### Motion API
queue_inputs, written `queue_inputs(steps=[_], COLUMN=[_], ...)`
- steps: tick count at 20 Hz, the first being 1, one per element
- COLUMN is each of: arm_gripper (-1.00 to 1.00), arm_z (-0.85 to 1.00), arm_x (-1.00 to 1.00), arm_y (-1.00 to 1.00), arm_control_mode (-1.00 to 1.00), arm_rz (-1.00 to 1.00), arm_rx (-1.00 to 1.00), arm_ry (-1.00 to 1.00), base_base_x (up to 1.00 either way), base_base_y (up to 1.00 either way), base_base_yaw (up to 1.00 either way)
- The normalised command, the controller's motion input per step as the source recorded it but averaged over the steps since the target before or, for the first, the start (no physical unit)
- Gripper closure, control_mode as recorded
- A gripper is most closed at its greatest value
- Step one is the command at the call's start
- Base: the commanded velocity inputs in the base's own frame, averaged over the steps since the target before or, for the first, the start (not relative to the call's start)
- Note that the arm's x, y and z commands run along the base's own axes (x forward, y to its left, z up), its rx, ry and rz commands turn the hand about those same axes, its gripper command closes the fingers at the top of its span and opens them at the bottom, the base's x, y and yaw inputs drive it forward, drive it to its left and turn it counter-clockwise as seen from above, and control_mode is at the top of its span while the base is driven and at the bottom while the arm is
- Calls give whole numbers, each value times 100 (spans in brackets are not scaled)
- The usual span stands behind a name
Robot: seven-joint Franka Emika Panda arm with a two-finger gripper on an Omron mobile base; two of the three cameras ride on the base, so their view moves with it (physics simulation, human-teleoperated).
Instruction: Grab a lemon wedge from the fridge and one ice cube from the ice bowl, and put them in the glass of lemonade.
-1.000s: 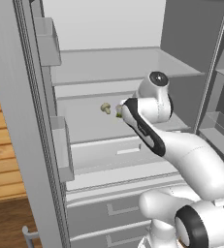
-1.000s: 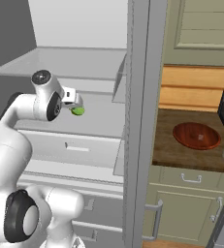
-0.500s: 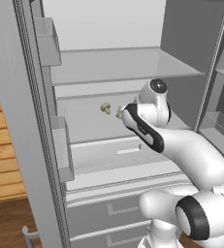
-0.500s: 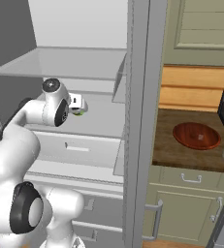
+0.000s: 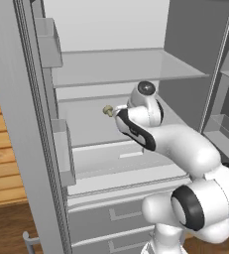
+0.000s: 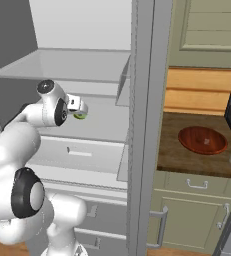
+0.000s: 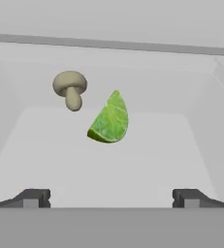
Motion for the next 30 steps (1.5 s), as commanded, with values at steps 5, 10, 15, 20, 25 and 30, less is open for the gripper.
queue_inputs(steps=[5,10,15,20,25,30], arm_gripper=[-100,-100,-100,-100,-100,-100], arm_z=[-7,-28,-9,0,-5,-18], arm_x=[34,39,3,23,59,39], arm_y=[0,0,0,0,0,0], arm_control_mode=[-100,-100,-100,-100,-100,-100], arm_rz=[-3,-2,0,0,0,0], arm_rx=[0,0,1,0,0,0], arm_ry=[0,-2,-16,2,3,0], base_base_x=[0,0,0,0,0,0], base_base_y=[0,0,0,0,0,0], base_base_yaw=[0,0,0,0,0,0])
